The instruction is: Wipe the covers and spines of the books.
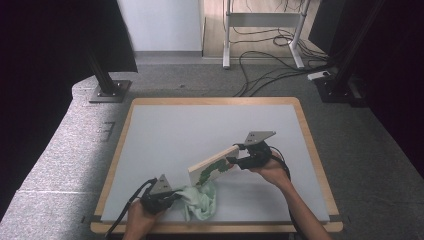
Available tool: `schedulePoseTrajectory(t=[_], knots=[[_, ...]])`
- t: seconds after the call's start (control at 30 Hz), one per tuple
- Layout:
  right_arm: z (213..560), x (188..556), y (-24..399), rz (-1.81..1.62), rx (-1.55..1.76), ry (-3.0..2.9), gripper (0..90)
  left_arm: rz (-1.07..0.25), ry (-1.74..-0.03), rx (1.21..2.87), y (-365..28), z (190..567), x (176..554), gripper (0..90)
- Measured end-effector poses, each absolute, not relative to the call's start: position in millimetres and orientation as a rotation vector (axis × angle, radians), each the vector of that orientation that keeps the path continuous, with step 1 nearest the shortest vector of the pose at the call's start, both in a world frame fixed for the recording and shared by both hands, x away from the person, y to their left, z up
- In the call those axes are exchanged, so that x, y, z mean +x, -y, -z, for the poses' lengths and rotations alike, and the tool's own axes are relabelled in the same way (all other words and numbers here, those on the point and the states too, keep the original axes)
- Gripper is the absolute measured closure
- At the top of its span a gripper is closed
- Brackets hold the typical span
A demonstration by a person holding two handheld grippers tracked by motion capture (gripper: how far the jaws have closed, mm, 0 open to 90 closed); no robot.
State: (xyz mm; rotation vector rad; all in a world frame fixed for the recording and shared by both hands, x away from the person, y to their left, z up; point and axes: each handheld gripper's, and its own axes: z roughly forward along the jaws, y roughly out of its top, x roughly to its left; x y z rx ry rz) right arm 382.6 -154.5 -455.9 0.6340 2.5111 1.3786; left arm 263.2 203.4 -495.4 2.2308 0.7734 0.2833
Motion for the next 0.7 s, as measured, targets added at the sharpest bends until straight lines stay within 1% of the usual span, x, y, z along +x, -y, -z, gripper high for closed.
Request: schedulePoseTrajectory(t=[0.1,0.37,0.43,0.53,0.57,0.63,0.7], knots=[[456.0,382.4,154.3,-1.378,0.636,-2.510,39.2,-0.288,-0.818,2.208,-211.4,498.2,268.8,88.4],[455.8,381.7,154.8,-1.376,0.636,-2.511,39.6,-0.211,-0.829,2.180,-188.6,519.0,286.4,87.5],[455.9,381.8,154.8,-1.377,0.637,-2.510,39.6,-0.199,-0.830,2.181,-184.8,523.4,288.1,84.7],[456.3,381.5,154.9,-1.380,0.636,-2.507,39.6,-0.207,-0.831,2.177,-183.7,523.9,288.0,76.4],[456.3,381.5,155.0,-1.381,0.636,-2.506,39.6,-0.203,-0.830,2.175,-183.7,524.1,288.3,75.5],[456.5,381.3,155.0,-1.382,0.636,-2.504,39.7,-0.193,-0.824,2.175,-183.1,524.2,288.9,76.2],[456.7,381.2,155.0,-1.384,0.637,-2.503,39.8,-0.185,-0.815,2.178,-181.6,524.2,288.8,80.5]])
